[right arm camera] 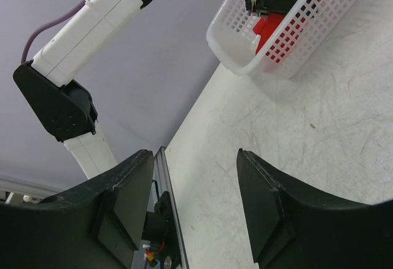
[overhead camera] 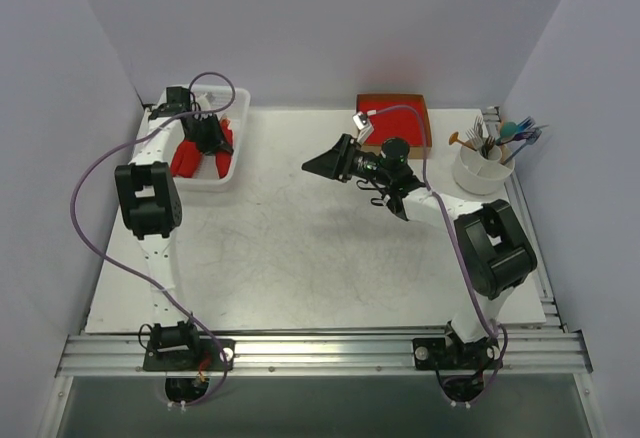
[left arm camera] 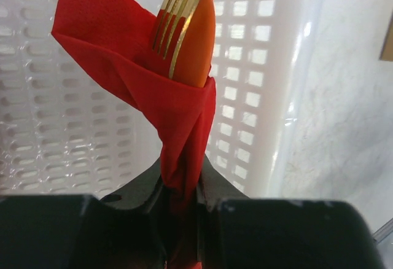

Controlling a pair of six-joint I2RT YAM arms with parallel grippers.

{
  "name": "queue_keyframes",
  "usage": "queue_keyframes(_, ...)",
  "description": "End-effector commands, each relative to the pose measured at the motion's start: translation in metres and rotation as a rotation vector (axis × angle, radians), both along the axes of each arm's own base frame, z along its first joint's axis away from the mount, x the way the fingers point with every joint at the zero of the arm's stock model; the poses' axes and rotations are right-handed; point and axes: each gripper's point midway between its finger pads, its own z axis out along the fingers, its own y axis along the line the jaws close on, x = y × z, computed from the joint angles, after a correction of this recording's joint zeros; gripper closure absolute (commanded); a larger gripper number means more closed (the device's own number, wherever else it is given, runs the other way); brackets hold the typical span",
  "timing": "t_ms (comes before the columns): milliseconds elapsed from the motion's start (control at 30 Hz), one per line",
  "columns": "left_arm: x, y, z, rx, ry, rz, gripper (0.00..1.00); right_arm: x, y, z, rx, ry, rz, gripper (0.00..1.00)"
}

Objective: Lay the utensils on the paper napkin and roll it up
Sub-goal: Place the napkin in the bin.

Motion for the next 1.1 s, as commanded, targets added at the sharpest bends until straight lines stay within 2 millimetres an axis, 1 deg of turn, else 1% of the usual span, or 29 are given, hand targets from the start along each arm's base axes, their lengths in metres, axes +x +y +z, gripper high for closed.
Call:
queue_keyframes(0, 0.02, -0.016, 0.066, -0.116, -0.171, -0.021, 0.98, -0.004, -0.002, 0.02, 0.039, -0.085, 0.023, 0.44)
queue_keyframes(33, 0.017, -0.017, 0.064, -0.118, -0.153, -0.033, 0.98, -0.004, -0.002, 0.02, 0.037, -0.086, 0.023, 0.44)
queue_keyframes(67, 0.019, -0.014, 0.055, -0.115, -0.137, -0.036, 0.98, -0.004, -0.002, 0.02, 0.039, -0.085, 0.023, 0.44)
queue_keyframes(100, 0.024, -0.013, 0.06, -0.108, -0.158, -0.05, 0.98, -0.004, -0.002, 0.019, 0.039, -0.085, 0.024, 0.44)
queue_keyframes(133, 0.022, -0.015, 0.059, -0.129, -0.149, -0.071, 0.98, -0.004, -0.002, 0.02, 0.04, -0.085, 0.026, 0.44)
queue_keyframes(167, 0.025, -0.014, 0.047, -0.138, -0.131, -0.08, 0.97, -0.004, -0.002, 0.021, 0.042, -0.086, 0.028, 0.44)
queue_keyframes(200, 0.026, -0.013, 0.042, -0.127, -0.134, -0.104, 0.98, -0.004, -0.002, 0.022, 0.044, -0.087, 0.028, 0.44)
queue_keyframes(233, 0.029, -0.01, 0.048, -0.102, -0.134, -0.105, 0.98, -0.004, -0.001, 0.023, 0.046, -0.089, 0.029, 0.44)
queue_keyframes(267, 0.03, -0.007, 0.033, -0.084, -0.104, -0.104, 0.98, -0.005, -0.001, 0.023, 0.047, -0.092, 0.031, 0.44)
queue_keyframes(300, 0.031, -0.004, 0.03, -0.062, -0.106, -0.118, 0.98, -0.005, -0.001, 0.023, 0.047, -0.093, 0.031, 0.44)
queue_keyframes(333, 0.034, -0.003, 0.034, -0.055, -0.117, -0.124, 0.98, -0.005, -0.001, 0.023, 0.046, -0.093, 0.031, 0.44)
queue_keyframes(367, 0.034, -0.003, 0.026, -0.055, -0.106, -0.129, 0.98, -0.004, -0.001, 0.022, 0.044, -0.089, 0.031, 0.44)
queue_keyframes(433, 0.037, 0.0, 0.024, -0.053, -0.112, -0.131, 0.98, -0.004, -0.001, 0.021, 0.044, -0.09, 0.031, 0.44)
queue_keyframes(500, 0.037, 0.002, 0.017, -0.062, -0.104, -0.133, 0.98, -0.004, -0.001, 0.02, 0.045, -0.088, 0.032, 0.44)
queue_keyframes(567, 0.036, -0.001, 0.011, -0.082, -0.092, -0.147, 0.98, -0.004, -0.001, 0.02, 0.045, -0.086, 0.032, 0.44)
queue_keyframes(733, 0.034, -0.001, 0.008, -0.11, -0.085, -0.152, 0.98, -0.004, 0.0, 0.02, 0.047, -0.083, 0.036, 0.44)
queue_keyframes(867, 0.034, 0.002, 0.0, -0.099, -0.074, -0.154, 0.98, -0.005, 0.0, 0.021, 0.054, -0.086, 0.039, 0.44)
queue_keyframes(1067, 0.032, 0.001, -0.01, -0.102, -0.053, -0.17, 0.98, -0.007, 0.0, 0.022, 0.066, -0.086, 0.045, 0.44)
